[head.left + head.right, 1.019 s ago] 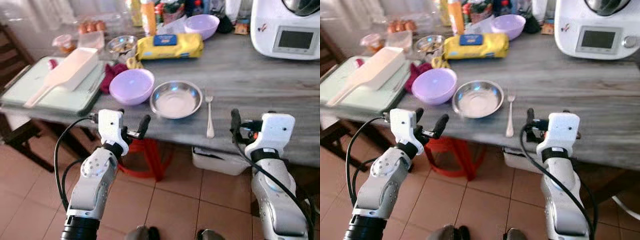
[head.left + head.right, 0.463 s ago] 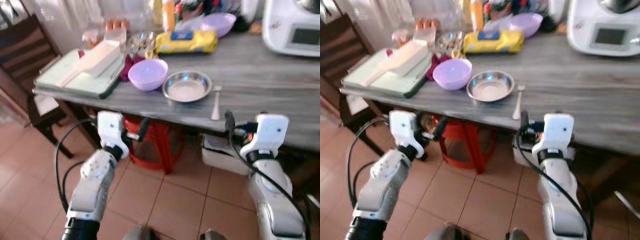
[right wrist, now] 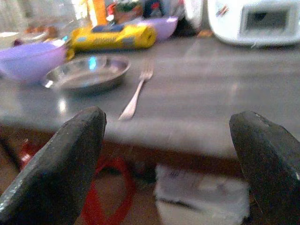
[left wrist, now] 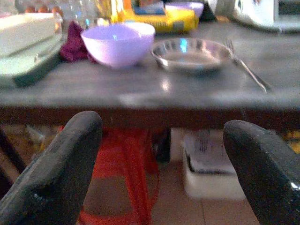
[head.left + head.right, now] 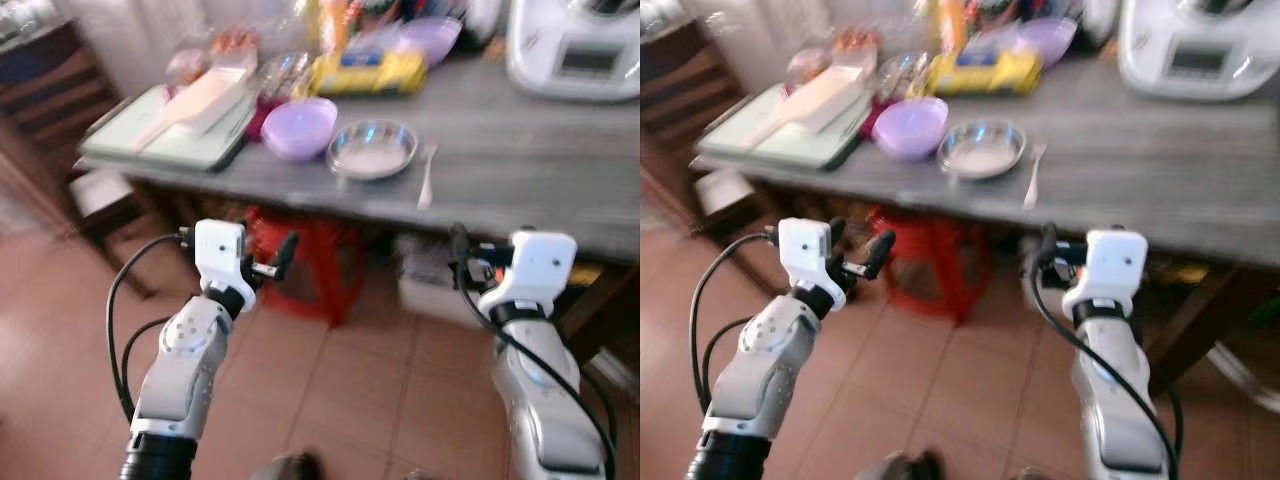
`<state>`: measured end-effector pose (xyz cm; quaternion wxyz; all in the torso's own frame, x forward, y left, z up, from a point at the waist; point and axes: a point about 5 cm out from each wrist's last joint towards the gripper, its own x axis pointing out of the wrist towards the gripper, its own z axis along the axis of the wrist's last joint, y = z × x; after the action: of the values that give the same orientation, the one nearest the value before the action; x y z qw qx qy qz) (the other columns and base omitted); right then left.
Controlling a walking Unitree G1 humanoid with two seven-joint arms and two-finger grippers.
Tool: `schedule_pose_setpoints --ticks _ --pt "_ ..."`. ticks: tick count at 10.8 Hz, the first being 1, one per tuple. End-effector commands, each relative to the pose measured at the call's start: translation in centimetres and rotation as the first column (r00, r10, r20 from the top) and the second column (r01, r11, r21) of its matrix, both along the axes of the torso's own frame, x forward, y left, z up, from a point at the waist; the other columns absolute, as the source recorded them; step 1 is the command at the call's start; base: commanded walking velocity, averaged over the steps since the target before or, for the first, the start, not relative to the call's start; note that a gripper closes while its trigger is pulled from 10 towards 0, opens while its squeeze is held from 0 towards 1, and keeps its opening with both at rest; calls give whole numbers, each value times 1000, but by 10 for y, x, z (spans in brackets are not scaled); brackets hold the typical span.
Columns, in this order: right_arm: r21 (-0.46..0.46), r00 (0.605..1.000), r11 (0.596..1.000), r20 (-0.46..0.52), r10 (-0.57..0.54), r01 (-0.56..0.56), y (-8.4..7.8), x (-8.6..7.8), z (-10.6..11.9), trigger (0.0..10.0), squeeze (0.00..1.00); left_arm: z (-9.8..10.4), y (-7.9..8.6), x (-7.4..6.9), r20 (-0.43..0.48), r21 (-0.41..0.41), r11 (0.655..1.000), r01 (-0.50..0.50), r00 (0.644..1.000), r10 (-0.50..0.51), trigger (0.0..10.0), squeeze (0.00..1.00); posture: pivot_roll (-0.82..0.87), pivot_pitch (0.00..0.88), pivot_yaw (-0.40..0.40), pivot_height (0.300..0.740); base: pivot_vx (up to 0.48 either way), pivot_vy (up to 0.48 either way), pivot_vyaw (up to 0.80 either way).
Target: Setting the table
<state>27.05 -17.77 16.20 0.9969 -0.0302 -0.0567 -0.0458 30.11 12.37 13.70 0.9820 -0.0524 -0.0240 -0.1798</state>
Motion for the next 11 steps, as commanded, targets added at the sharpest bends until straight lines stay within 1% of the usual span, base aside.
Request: schedule_pose_setpoints --ticks 1,5,7,8,10,11 --pt "2 1000 1000 -8 15 -15 2 0 0 10000 0 3 3 1 14 18 1000 -6 1000 5 10000 0 -107 119 147 740 -304 0 0" --pt "15 999 999 8 34 -35 6 -1 1 10000 0 1 2 -1 9 26 1000 4 1000 -5 10000 0 -104 116 148 740 -308 0 0" --pt "6 999 999 14 39 -39 7 0 2 10000 0 2 2 -1 9 27 1000 8 1000 -8 10000 0 -104 117 148 740 -306 0 0" --pt "8 999 999 15 32 -32 6 0 2 10000 0 1 0 -2 0 21 999 26 1000 -26 10000 0 -105 119 150 740 -292 0 0" --pt "11 1000 1000 12 27 -27 4 0 1 10000 0 0 -1 -3 -1 26 999 32 999 -32 10000 0 -104 120 149 740 -289 0 0" --pt "11 1000 1000 9 23 -23 4 0 1 10000 0 0 -1 -3 2 29 999 33 999 -34 10000 0 -103 121 149 740 0 0 0"
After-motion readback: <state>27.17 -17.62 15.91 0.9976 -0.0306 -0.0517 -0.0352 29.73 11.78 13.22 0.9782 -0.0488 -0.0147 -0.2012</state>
